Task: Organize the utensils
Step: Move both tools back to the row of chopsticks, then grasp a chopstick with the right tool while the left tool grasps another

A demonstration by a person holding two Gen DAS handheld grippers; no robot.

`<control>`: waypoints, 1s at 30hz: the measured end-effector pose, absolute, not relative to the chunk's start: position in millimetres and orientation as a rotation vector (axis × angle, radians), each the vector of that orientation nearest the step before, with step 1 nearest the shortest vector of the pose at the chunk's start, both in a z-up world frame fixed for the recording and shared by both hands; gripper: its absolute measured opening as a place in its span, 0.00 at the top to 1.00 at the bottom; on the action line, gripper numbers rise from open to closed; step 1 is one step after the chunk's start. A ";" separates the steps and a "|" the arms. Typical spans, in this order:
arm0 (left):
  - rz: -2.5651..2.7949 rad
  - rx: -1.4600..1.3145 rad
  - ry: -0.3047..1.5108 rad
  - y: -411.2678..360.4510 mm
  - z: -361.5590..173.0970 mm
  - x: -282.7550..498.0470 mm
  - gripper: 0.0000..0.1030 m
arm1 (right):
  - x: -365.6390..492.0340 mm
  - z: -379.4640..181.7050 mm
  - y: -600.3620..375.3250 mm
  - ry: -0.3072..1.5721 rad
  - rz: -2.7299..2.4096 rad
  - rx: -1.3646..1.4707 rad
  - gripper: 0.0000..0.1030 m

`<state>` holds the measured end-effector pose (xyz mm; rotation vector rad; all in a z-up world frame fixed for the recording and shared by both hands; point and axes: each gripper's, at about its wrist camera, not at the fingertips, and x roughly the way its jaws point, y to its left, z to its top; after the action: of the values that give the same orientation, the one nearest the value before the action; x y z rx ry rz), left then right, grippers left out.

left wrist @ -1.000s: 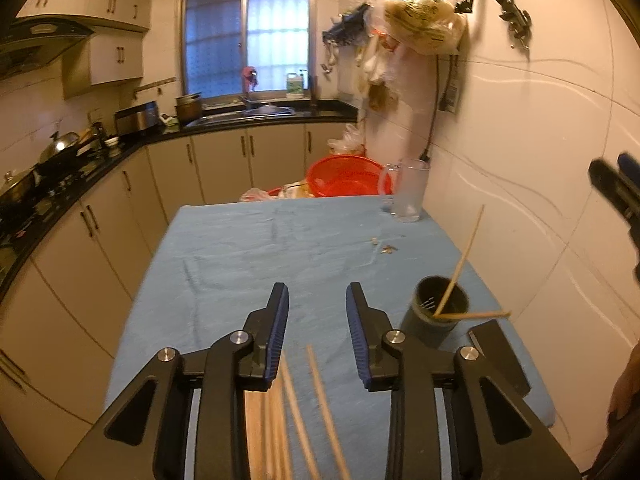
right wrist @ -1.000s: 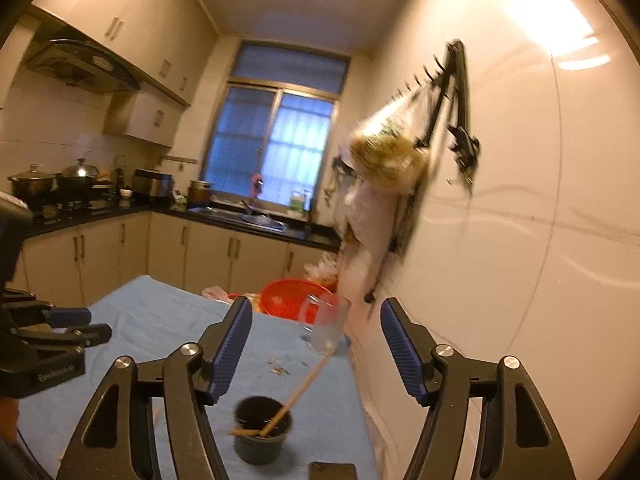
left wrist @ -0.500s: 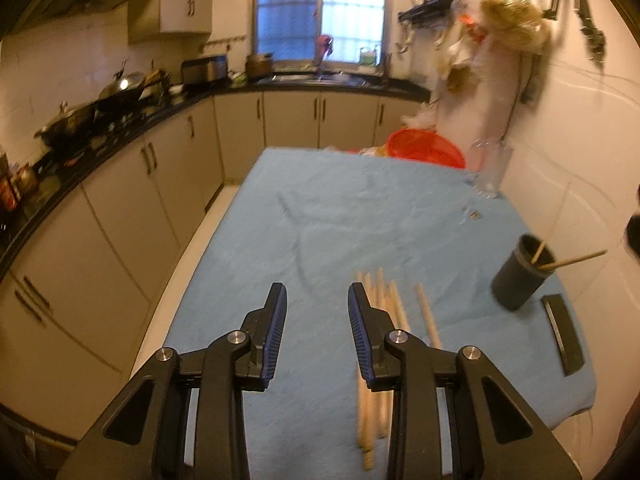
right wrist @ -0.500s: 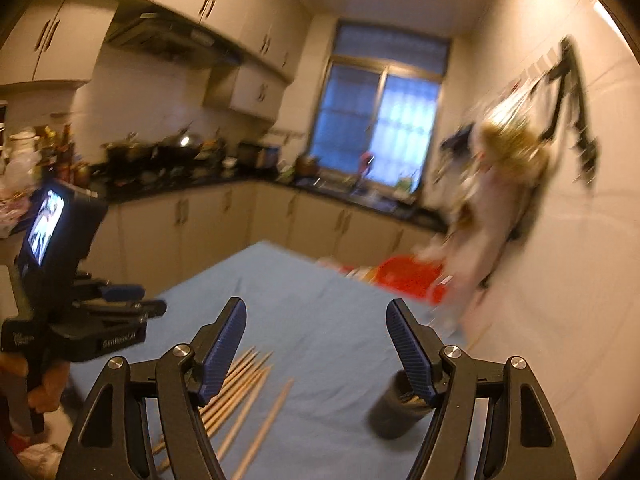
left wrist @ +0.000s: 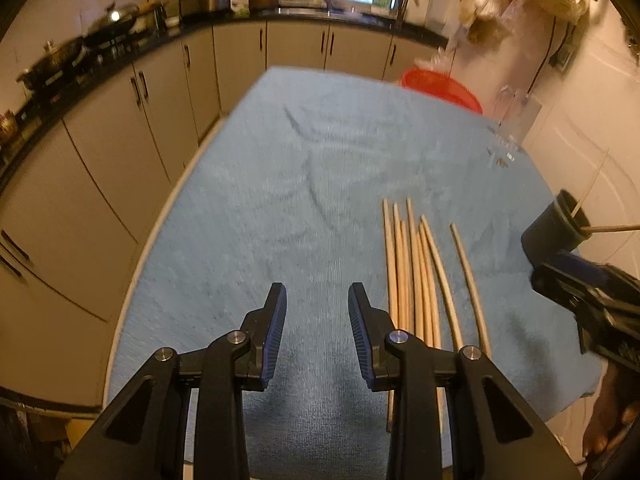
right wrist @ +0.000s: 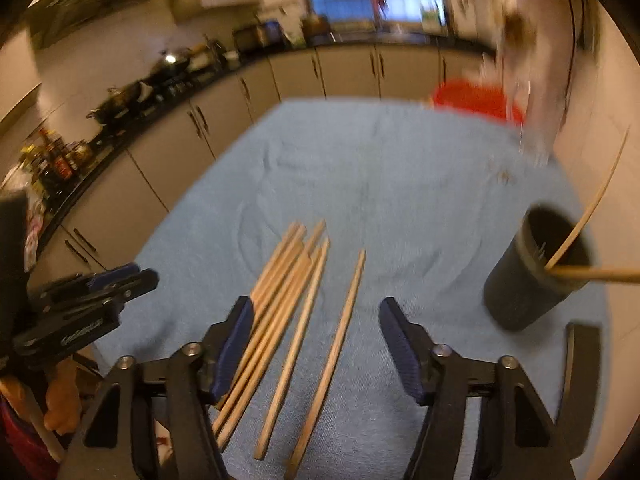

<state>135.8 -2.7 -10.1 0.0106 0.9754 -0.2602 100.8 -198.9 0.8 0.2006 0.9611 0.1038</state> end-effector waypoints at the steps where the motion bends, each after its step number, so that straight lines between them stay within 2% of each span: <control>1: -0.264 0.006 0.998 -2.6 -14.1 139.4 0.70 | 107.6 -6.4 -203.2 0.990 0.104 0.231 0.42; 2: -0.264 0.003 1.011 -2.7 -16.1 142.0 0.70 | 116.0 -14.0 -207.2 1.025 0.104 0.265 0.45; 4: -0.263 0.001 1.036 -3.0 -20.4 146.9 0.70 | 131.9 -29.6 -213.3 1.088 0.097 0.308 0.57; 7: -0.268 -0.003 1.047 -2.3 -23.1 150.0 0.70 | 147.6 -46.3 -212.2 1.141 0.088 0.317 0.67; 17: -0.310 0.011 1.102 -10.3 -30.0 173.9 0.70 | 176.4 -80.0 -201.9 1.240 0.017 0.234 0.70; 20: -0.331 0.014 1.118 -19.2 -32.1 181.3 0.70 | 176.3 -80.7 -201.4 1.230 0.011 0.199 0.78; 22: -0.351 0.019 1.136 -27.4 -34.4 187.3 0.70 | 174.7 -81.9 -203.8 1.221 0.017 0.184 0.90; 30: -0.389 0.047 1.195 -64.5 -44.8 220.8 0.70 | 160.0 -82.4 -222.7 1.201 0.023 0.252 0.92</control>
<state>220.8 -64.5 -44.8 0.0472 1.1950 -0.3887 160.0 -222.7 -82.4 0.2517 1.2012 0.0232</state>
